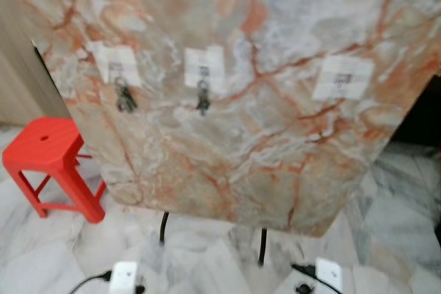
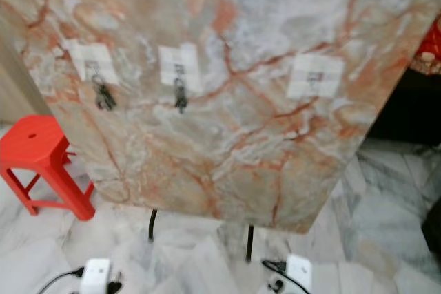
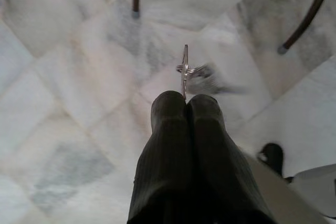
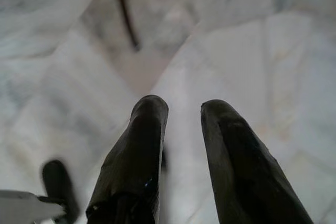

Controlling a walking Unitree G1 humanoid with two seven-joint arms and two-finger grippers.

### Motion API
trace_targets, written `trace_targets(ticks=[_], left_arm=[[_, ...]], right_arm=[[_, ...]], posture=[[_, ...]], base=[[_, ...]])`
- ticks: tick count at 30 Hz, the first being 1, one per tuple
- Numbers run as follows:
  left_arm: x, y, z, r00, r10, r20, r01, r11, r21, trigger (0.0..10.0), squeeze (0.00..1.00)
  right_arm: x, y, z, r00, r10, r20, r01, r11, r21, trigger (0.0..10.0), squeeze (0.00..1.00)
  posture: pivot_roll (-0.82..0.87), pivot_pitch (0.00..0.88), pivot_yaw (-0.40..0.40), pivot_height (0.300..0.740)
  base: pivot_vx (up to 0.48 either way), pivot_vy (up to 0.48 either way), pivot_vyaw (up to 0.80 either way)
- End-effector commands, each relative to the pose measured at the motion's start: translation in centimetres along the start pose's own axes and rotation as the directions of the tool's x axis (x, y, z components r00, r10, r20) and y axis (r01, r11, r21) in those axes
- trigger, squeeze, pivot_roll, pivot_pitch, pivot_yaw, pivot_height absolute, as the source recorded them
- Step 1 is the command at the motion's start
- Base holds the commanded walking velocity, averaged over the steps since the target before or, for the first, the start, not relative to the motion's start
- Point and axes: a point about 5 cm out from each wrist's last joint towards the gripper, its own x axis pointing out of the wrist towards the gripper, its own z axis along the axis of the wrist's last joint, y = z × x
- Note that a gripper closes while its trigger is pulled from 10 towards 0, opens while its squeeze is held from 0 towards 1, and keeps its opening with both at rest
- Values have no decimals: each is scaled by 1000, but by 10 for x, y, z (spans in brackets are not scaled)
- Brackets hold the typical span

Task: Hang keys on a hook

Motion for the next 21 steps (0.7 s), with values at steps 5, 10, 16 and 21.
trace_targets(ticks=[5,10,16,21], left_arm=[[-3,12,-5,999,36,-23,-36,999,7,10000,0],[-3,13,-5,999,38,-23,-38,999,13,10000,0],[-3,13,-4,999,38,-21,-38,999,16,10000,0],[-2,13,-2,999,35,-14,-35,999,20,10000,0]], right_arm=[[0,10,2,1000,22,6,-22,1000,5,10000,0],[0,11,0,1000,23,3,-23,1000,7,10000,0],[0,12,0,1000,21,2,-21,1000,10,10000,0],[0,12,-1,1000,23,0,-23,1000,8,10000,0]], posture=[[69,0,-25,733],[77,0,-22,733],[74,0,-16,733],[75,0,-17,733]], base=[[0,-425,0],[0,-426,0],[0,-424,0],[0,-426,0]])
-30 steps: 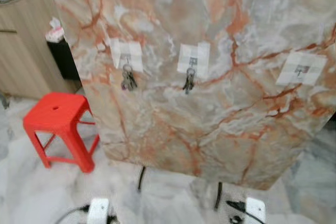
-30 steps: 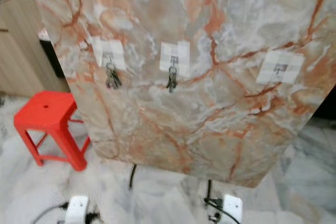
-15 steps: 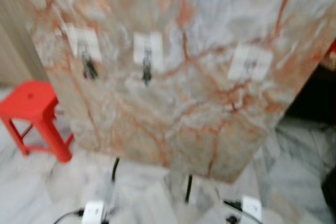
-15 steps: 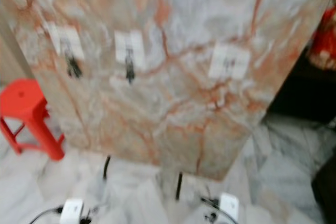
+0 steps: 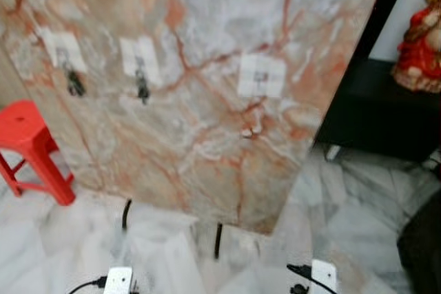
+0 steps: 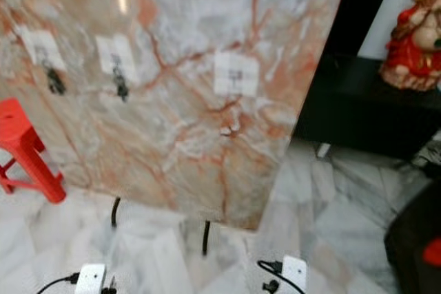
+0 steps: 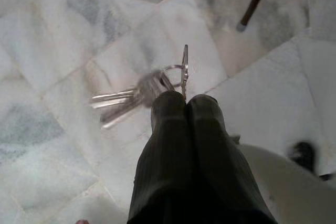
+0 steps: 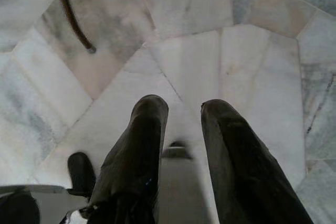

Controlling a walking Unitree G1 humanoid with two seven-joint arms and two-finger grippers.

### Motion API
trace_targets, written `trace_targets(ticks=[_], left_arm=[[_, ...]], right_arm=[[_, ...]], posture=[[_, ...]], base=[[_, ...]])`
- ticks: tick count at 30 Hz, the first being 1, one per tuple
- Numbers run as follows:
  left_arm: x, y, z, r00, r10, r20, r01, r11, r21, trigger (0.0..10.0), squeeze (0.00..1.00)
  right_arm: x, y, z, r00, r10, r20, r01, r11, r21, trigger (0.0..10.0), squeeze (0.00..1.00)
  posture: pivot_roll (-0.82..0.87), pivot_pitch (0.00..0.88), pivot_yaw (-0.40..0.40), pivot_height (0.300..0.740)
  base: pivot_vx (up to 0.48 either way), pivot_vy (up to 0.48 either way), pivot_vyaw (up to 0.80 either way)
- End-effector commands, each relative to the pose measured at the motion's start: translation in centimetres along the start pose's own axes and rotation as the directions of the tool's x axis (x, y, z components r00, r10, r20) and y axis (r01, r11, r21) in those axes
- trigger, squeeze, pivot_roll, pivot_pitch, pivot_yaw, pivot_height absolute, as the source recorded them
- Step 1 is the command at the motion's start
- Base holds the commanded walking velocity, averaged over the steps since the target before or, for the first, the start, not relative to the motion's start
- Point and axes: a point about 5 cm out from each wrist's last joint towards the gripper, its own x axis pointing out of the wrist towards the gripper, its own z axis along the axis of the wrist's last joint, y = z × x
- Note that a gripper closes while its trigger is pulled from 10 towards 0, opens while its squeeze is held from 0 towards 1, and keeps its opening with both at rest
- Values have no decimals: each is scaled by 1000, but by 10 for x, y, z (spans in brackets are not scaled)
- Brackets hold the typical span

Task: Hang keys on a hook

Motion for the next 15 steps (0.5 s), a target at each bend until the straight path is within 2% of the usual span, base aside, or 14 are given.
trace_targets(ticks=[1,13,15], left_arm=[[1,-7,2,1000,-21,4,21,1000,10,10000,0],[2,-10,4,1000,-18,20,18,1000,4,10000,0],[3,-10,8,999,1,37,-2,1000,8,10000,0]], right_arm=[[0,-8,1,1000,-21,4,21,1000,-1,10000,0],[0,-11,0,1000,-25,-1,25,1000,-12,10000,0],[0,-12,-1,1000,-25,-2,25,1000,-15,10000,0]], posture=[[73,0,-19,733],[73,0,-33,733],[72,0,-35,733]], base=[[0,-428,0],[0,-426,0],[0,-187,0]])
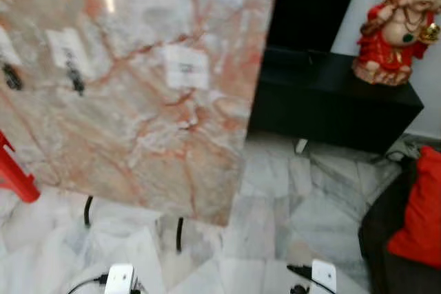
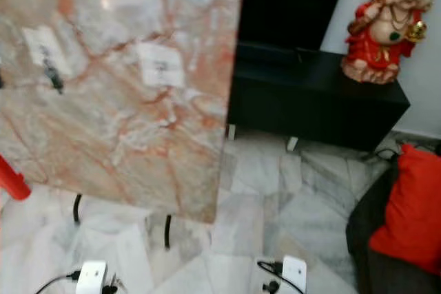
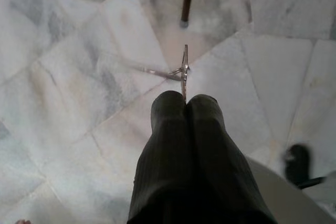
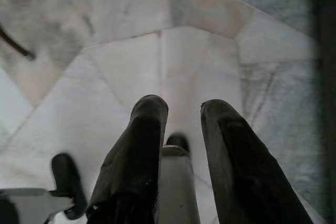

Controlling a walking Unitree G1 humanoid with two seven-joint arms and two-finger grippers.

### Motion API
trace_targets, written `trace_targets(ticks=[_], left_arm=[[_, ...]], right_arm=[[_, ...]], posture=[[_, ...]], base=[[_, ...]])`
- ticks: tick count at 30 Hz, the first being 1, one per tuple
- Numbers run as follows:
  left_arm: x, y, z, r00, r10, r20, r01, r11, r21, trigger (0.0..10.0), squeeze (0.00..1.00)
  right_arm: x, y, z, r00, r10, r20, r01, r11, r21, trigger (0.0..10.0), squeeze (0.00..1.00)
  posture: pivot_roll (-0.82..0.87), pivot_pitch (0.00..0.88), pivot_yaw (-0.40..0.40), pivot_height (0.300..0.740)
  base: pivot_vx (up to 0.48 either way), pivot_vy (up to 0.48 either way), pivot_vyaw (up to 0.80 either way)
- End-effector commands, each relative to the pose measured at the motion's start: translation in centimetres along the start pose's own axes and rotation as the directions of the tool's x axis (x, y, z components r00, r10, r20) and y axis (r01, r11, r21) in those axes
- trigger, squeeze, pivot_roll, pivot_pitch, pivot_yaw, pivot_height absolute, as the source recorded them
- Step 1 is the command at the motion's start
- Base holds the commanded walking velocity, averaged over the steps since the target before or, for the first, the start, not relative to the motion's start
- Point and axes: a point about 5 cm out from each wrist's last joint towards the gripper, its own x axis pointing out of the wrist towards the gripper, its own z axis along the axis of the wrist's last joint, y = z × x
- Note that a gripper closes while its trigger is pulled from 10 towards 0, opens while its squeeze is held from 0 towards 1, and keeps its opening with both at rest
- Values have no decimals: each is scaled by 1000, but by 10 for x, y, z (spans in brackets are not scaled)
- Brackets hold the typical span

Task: Hang keys on a hook

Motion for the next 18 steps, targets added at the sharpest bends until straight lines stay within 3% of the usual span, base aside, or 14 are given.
trace_targets(ticks=[1,10,12,18], left_arm=[[1,-5,2,1000,1,17,-1,1000,11,10000,0],[7,-2,48,973,38,229,-45,999,27,10000,0],[7,-4,70,943,35,330,-53,998,45,10000,0],[4,-11,98,884,28,466,-56,997,47,10000,0]], right_arm=[[0,-8,1,1000,-17,2,17,1000,-12,10000,0],[0,-10,1,1000,-20,2,20,1000,-19,10000,0],[0,-11,1,1000,-21,1,21,1000,-22,10000,0],[0,-12,1,1000,-20,1,20,999,-25,10000,0]], posture=[[72,0,-35,733],[68,0,-45,733],[71,0,-49,733],[72,0,-52,733]], base=[[0,0,0],[0,0,0],[0,0,0],[0,0,0]])
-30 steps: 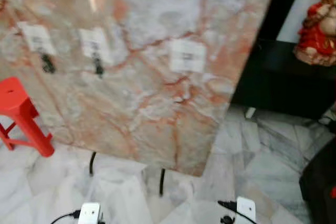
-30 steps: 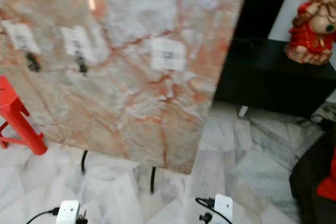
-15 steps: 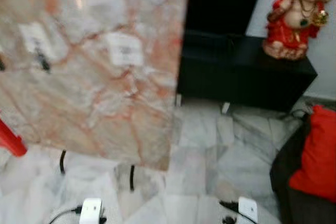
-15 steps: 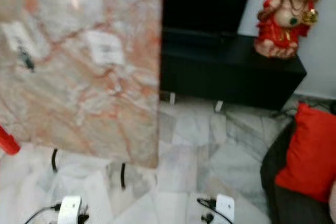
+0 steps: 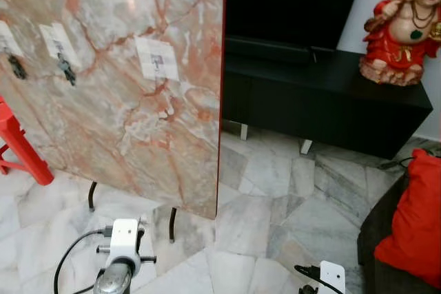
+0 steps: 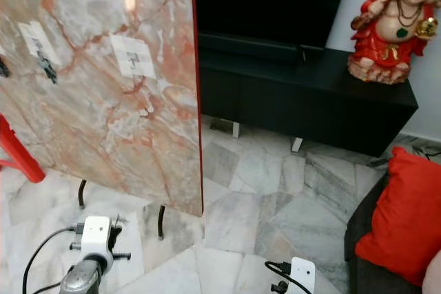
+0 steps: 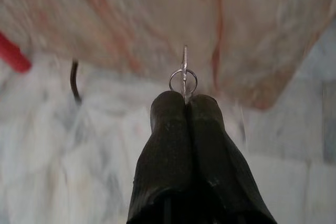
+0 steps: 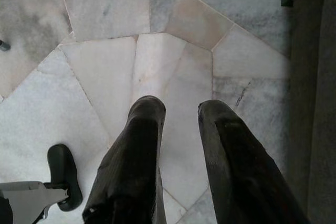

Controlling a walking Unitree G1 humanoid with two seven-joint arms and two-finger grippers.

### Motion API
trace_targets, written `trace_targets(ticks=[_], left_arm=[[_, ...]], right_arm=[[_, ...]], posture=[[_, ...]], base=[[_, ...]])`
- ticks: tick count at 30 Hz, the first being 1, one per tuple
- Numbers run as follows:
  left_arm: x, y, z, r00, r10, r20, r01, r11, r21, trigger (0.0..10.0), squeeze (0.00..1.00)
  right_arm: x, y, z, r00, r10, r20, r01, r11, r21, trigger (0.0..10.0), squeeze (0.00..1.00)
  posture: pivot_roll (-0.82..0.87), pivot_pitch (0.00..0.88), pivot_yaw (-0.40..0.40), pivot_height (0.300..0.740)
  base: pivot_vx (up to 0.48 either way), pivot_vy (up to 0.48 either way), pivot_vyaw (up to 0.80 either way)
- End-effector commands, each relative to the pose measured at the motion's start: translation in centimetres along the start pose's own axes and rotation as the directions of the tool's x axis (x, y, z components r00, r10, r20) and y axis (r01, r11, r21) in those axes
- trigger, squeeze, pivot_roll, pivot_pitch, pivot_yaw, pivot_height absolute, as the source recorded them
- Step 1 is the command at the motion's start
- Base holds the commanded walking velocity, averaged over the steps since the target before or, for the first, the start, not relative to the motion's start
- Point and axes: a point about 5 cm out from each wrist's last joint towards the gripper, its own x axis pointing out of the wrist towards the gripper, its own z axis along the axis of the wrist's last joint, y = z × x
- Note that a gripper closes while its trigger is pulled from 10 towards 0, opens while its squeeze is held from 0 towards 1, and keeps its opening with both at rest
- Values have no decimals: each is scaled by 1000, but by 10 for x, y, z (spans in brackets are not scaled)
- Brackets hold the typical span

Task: Hang keys on a hook

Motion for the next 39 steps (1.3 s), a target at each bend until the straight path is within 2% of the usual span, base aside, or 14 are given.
trace_targets(ticks=[1,3,8,9,14,24,28,33,39], left_arm=[[5,-4,15,997,6,78,-7,1000,14,10000,0],[8,-5,28,989,20,145,-21,1000,5,10000,0],[13,-11,47,977,13,211,-6,999,-36,10000,0],[14,-13,57,967,9,255,1,999,-37,10000,0],[15,-15,74,946,4,325,3,1000,-21,10000,0],[14,-19,131,850,-3,527,-2,1000,8,10000,0],[13,-19,146,827,11,563,-3,1000,-15,10000,0],[15,-16,149,831,51,554,-2,996,-89,10000,0],[15,-18,156,826,40,563,7,997,-82,10000,0]], right_arm=[[0,0,0,1000,3,-1,-3,1000,-12,10000,0],[0,-1,0,1000,3,3,-3,1000,-14,10000,0],[0,-2,2,1000,-2,0,2,999,-37,10000,0],[0,-1,1,1000,2,0,-2,999,-32,10000,0],[0,-1,2,1000,7,-1,-7,1000,-27,10000,0],[0,-2,2,1000,14,0,-14,999,-39,10000,0],[0,-2,3,1000,16,0,-16,999,-42,10000,0],[0,-3,2,1000,17,0,-17,999,-45,10000,0],[0,-3,3,1000,25,11,-24,997,-71,10000,0]], posture=[[72,0,-55,733],[72,0,-55,733],[75,0,-62,733],[71,0,-63,733],[69,0,-64,733],[70,0,-74,733],[69,0,-73,733],[66,0,-71,733],[69,0,-69,733]], base=[[0,0,0],[0,0,0],[0,0,0],[0,0,0],[0,0,0],[0,0,0],[0,0,0],[0,0,0],[0,0,93]])
